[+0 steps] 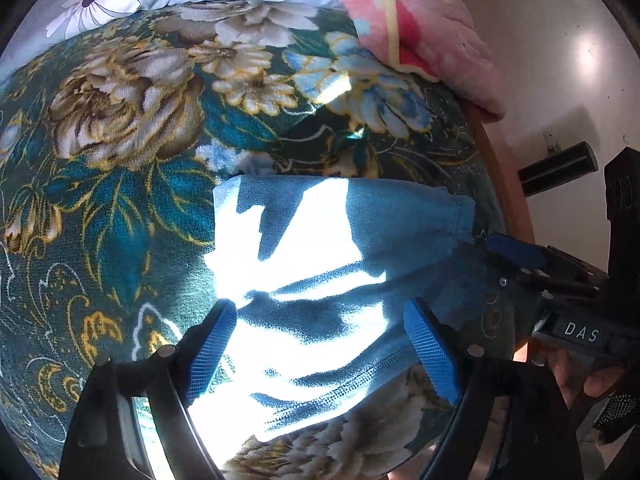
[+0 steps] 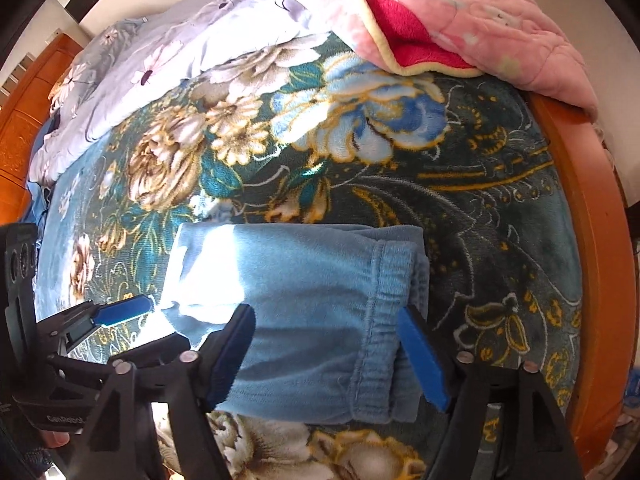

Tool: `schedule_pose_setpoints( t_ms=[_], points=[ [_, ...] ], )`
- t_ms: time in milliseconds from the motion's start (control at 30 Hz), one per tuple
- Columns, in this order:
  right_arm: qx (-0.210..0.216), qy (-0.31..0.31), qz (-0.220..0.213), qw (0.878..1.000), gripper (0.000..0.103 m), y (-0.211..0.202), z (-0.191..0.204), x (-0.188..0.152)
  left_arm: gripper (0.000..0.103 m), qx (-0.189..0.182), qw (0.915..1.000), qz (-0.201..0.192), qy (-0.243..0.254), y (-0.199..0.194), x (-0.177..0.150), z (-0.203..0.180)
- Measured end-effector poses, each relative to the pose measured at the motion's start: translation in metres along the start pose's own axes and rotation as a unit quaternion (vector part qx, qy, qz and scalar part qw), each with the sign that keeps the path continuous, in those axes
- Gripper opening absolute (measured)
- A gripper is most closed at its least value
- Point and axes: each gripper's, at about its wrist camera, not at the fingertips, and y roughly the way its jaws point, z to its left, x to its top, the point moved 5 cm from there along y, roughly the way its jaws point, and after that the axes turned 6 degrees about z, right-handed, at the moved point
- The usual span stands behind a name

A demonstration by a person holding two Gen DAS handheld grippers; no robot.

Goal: Fold clothes

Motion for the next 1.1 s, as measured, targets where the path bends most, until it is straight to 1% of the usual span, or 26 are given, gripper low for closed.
schedule_pose_setpoints(
  t_ms=[100,200,333,567,667,833,1100],
  points=[
    [0.000,0.005,-0.008,1.000,0.081,-0.009,0.005,-0.009,0.091,0.011,0.9999,-0.005,0.008,-0.008,-0.003,0.000],
    [-0.002,0.016,-0.015,1.000,0.084,-0.017,0.011,-0.020,0.103,0.016,0.9997,-0.007,0.015,-0.016,-0.008,0.001],
    [-0.006,0.038,-0.022,0.999,0.087,-0.026,0.016,-0.039,0.103,0.015,0.9993,-0.013,0.033,-0.026,-0.019,0.000],
    [-0.021,0.071,-0.029,0.997,0.088,-0.037,0.028,-0.077,0.103,0.009,0.9977,-0.011,0.066,-0.037,-0.049,-0.002],
    [-0.025,0.078,-0.027,0.996,0.088,-0.037,0.037,-0.092,0.103,0.016,0.9970,-0.007,0.075,-0.039,-0.064,0.001],
    [-0.030,0.084,-0.025,0.996,0.088,-0.037,0.051,-0.116,0.103,0.041,0.9956,-0.011,0.083,-0.043,-0.084,0.010],
    [-0.037,0.093,-0.019,0.995,0.088,-0.031,0.062,-0.152,0.103,0.067,0.9905,-0.042,0.113,-0.054,-0.109,0.019]
  ],
)
